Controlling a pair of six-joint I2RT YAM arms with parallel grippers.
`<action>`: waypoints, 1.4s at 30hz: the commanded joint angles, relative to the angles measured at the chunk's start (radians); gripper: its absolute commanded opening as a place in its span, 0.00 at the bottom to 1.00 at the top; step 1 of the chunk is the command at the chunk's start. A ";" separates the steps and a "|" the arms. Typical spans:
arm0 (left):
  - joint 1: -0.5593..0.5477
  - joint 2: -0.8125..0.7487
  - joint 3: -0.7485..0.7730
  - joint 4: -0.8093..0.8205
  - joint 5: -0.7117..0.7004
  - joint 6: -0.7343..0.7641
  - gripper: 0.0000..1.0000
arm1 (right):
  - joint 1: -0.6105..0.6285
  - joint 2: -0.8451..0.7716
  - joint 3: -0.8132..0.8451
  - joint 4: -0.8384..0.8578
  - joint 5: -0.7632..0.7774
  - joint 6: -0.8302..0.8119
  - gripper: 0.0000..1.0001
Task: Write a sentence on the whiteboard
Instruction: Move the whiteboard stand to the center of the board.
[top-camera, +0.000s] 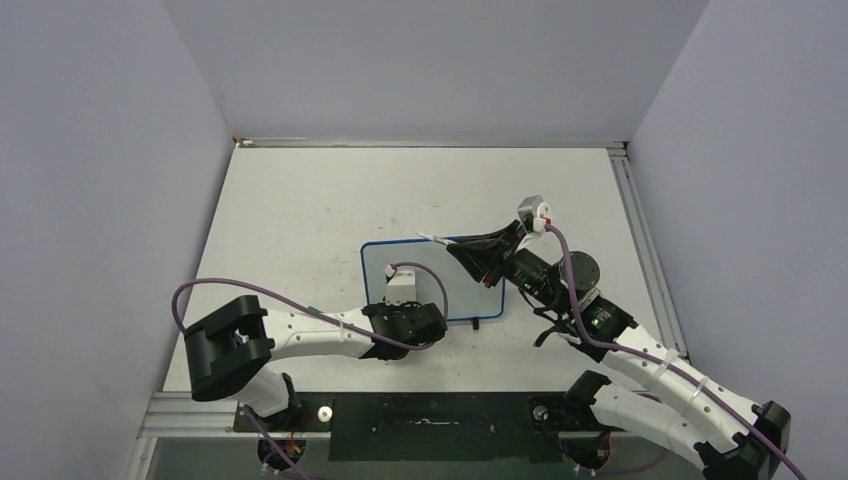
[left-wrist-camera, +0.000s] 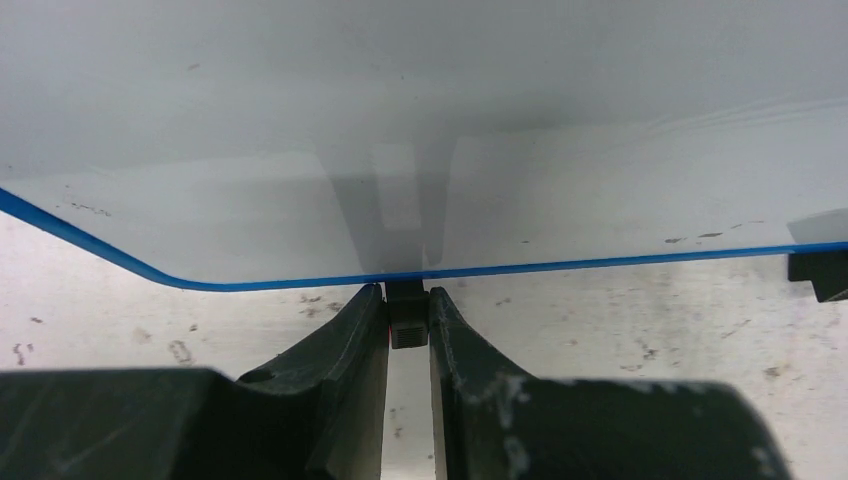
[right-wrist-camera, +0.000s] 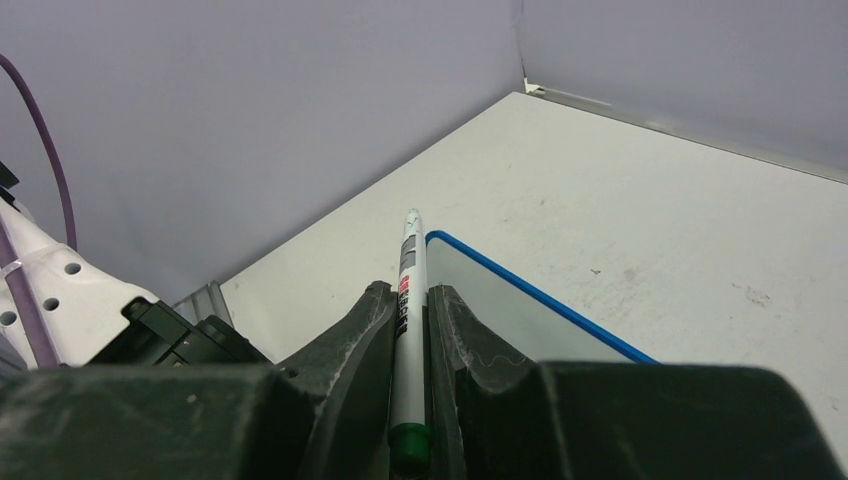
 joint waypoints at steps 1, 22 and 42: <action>-0.005 0.033 0.106 0.079 0.017 0.009 0.00 | 0.010 -0.033 0.013 0.027 0.025 -0.021 0.05; -0.005 0.016 0.135 0.109 0.095 0.046 0.41 | 0.010 -0.102 0.010 -0.029 0.067 -0.039 0.05; 0.280 -0.463 0.221 -0.119 0.534 0.466 0.56 | 0.001 -0.083 0.037 -0.048 0.135 -0.003 0.05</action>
